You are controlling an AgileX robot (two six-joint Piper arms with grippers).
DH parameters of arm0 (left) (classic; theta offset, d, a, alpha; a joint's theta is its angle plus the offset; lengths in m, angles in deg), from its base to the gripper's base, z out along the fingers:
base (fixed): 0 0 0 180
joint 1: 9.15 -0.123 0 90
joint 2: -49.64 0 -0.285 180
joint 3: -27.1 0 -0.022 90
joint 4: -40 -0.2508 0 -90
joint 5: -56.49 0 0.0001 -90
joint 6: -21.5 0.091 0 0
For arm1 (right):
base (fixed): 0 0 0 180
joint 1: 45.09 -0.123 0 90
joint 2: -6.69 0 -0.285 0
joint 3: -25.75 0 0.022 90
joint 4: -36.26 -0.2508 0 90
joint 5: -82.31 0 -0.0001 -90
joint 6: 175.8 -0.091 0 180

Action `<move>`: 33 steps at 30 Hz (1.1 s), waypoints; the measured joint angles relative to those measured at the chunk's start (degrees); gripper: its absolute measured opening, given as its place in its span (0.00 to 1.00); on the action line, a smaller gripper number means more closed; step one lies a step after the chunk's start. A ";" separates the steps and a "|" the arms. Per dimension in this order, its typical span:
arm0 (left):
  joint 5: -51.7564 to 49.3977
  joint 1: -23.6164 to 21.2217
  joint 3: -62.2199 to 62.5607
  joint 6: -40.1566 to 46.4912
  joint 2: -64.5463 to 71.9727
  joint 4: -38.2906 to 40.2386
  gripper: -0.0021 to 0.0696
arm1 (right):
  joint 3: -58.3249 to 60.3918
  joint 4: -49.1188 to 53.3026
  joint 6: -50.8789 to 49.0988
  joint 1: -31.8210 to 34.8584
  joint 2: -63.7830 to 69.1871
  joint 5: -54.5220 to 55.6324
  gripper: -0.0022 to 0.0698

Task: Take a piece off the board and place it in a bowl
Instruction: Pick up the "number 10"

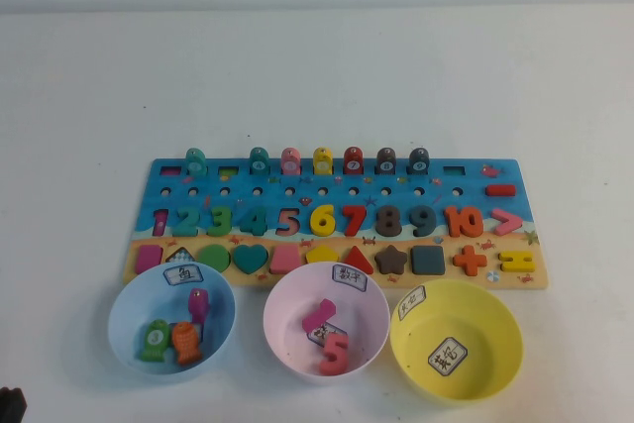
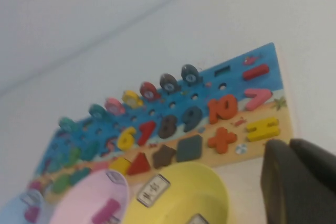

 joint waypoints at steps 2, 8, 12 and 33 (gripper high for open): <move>0.00 0.00 0.00 0.00 0.00 0.00 0.02 | -6.43 5.88 2.81 0.00 7.11 -3.20 0.01; 0.00 0.00 0.00 0.00 0.00 0.00 0.02 | -26.98 21.43 9.21 0.00 28.51 -21.04 0.01; 0.00 0.00 0.00 0.00 0.00 0.00 0.02 | -39.16 26.96 9.74 0.00 41.63 -31.68 0.01; 0.00 0.00 0.00 0.00 0.00 0.00 0.02 | -75.51 49.72 -1.79 -20.61 89.19 -44.30 0.01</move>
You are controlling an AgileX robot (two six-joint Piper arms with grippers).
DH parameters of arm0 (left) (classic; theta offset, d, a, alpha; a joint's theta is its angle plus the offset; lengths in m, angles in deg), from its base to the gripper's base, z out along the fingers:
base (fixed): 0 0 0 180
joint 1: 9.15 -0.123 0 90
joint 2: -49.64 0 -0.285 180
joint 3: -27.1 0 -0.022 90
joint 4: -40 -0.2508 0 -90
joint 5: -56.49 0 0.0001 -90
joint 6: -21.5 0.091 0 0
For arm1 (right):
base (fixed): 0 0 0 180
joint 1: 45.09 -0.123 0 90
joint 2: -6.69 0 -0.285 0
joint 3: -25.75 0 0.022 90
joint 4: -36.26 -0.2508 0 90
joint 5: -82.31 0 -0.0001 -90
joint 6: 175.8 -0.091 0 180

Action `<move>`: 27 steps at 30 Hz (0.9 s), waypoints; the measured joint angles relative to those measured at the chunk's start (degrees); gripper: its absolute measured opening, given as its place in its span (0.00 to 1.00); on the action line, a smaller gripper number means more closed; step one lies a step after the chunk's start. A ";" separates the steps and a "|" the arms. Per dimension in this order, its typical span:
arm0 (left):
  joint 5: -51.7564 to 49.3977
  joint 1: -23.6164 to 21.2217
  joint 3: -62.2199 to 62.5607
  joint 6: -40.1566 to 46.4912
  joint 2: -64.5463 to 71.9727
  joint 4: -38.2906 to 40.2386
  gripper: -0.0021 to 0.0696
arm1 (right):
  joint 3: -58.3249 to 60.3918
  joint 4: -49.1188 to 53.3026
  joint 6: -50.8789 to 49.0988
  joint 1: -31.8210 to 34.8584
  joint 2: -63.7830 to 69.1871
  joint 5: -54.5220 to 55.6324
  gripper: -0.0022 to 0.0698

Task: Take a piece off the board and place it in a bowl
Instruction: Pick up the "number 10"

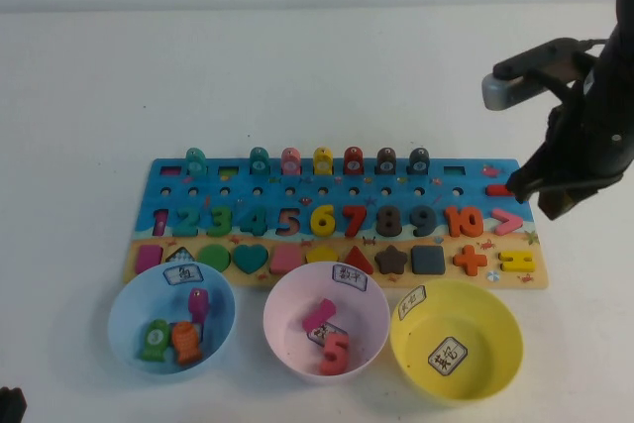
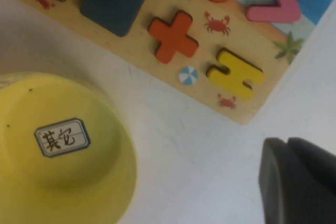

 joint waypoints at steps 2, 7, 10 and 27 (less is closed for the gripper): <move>0.00 0.00 0.00 0.00 0.00 0.00 0.02 | -1.18 -1.00 -0.63 0.00 1.57 0.00 0.01; 0.00 0.00 0.00 0.00 0.00 0.00 0.02 | -4.88 -2.22 -8.49 0.00 5.84 0.00 0.01; 0.00 0.00 0.00 0.00 0.00 0.00 0.02 | -7.58 -4.51 -9.97 0.00 9.25 0.00 0.04; 0.00 0.00 0.00 0.00 0.00 0.00 0.02 | -19.16 -1.88 -15.71 -4.38 22.05 0.10 0.52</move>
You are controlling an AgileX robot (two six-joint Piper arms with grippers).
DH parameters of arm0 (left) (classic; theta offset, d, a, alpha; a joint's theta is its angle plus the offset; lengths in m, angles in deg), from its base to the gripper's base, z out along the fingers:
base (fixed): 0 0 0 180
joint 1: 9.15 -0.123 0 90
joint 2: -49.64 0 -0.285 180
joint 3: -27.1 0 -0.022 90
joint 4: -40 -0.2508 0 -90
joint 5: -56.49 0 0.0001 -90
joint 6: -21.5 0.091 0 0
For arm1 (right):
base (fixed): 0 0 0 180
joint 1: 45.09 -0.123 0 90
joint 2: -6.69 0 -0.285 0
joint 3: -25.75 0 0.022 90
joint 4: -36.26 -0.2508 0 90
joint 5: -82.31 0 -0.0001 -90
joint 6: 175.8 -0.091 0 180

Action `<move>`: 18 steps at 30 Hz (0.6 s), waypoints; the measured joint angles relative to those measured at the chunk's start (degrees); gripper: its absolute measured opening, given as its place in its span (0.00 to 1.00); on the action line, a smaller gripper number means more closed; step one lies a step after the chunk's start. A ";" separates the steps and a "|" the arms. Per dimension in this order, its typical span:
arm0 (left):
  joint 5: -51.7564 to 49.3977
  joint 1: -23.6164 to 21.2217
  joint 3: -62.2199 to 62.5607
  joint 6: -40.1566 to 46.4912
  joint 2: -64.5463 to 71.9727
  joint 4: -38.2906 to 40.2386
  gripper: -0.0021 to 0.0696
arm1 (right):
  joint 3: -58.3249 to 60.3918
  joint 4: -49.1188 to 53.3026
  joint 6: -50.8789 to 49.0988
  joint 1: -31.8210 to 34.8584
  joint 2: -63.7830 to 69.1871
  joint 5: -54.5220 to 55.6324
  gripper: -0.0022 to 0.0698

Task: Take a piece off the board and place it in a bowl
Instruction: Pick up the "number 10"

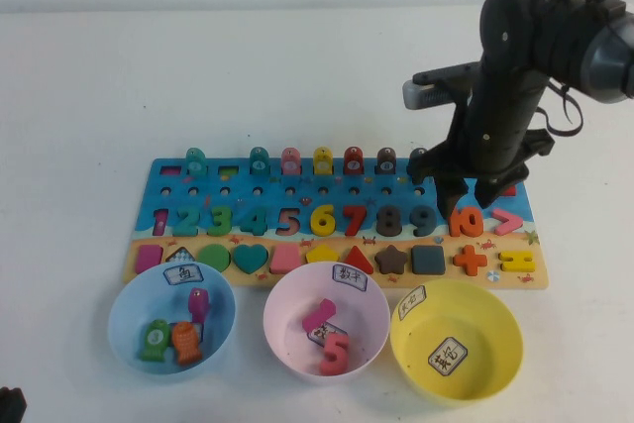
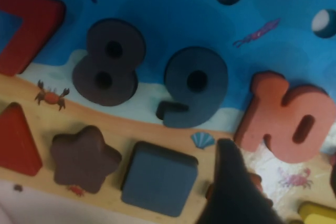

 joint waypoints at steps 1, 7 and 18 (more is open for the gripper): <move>0.00 0.00 0.00 0.00 0.00 0.00 0.02 | 0.00 0.78 -0.22 -0.30 0.33 0.00 0.52; 0.00 0.00 0.00 0.00 0.00 0.00 0.02 | 0.00 1.80 -3.06 -0.75 1.78 0.00 0.54; 0.00 0.00 0.00 0.00 0.00 0.00 0.02 | 0.00 2.50 -3.42 -0.75 3.11 0.00 0.60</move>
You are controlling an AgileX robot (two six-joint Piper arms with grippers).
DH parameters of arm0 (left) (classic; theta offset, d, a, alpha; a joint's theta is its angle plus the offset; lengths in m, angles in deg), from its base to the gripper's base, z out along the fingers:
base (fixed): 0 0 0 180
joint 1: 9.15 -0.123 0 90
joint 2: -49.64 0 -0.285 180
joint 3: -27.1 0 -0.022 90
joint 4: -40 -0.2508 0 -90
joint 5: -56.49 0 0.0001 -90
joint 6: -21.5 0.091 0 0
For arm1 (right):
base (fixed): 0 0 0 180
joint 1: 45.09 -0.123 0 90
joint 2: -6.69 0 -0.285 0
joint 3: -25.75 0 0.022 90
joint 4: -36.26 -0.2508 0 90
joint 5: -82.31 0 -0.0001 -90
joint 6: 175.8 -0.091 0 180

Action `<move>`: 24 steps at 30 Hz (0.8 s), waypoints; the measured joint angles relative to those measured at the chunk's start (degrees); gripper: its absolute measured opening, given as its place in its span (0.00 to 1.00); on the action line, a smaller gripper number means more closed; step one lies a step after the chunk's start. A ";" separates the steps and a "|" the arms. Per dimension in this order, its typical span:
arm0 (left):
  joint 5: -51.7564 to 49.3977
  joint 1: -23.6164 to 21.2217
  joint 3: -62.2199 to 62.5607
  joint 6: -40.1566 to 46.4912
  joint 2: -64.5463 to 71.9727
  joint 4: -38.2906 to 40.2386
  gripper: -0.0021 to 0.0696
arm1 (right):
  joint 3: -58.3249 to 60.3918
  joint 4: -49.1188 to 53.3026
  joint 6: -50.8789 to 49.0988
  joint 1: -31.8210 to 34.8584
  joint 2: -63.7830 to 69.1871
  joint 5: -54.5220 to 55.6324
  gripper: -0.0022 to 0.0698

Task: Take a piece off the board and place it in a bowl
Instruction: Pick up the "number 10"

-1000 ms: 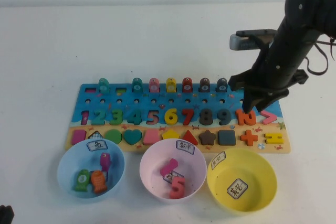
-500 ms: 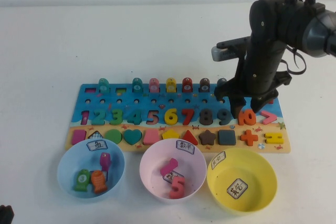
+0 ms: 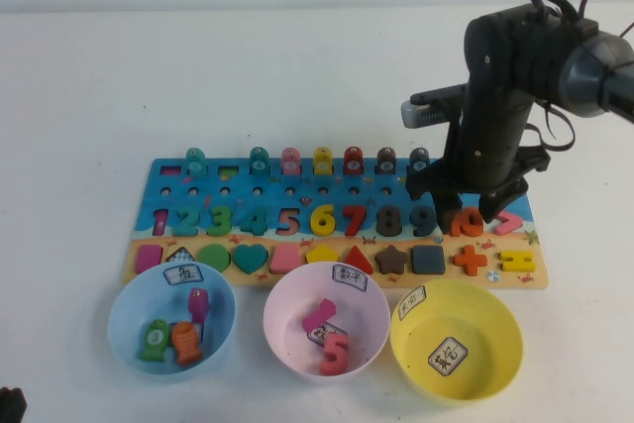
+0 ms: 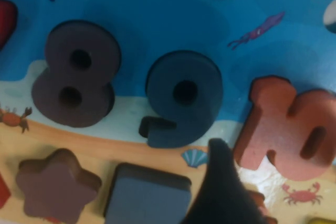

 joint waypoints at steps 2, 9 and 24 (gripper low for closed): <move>0.00 0.00 0.00 0.00 0.00 0.00 0.02 | 0.00 0.11 0.00 0.00 0.00 0.00 0.60; 0.00 0.00 0.00 0.00 0.00 0.00 0.02 | 0.00 2.05 -0.22 0.00 0.00 0.00 0.60; 0.00 0.00 0.00 0.00 0.00 0.00 0.02 | 0.00 2.05 -0.39 0.00 0.16 0.10 0.60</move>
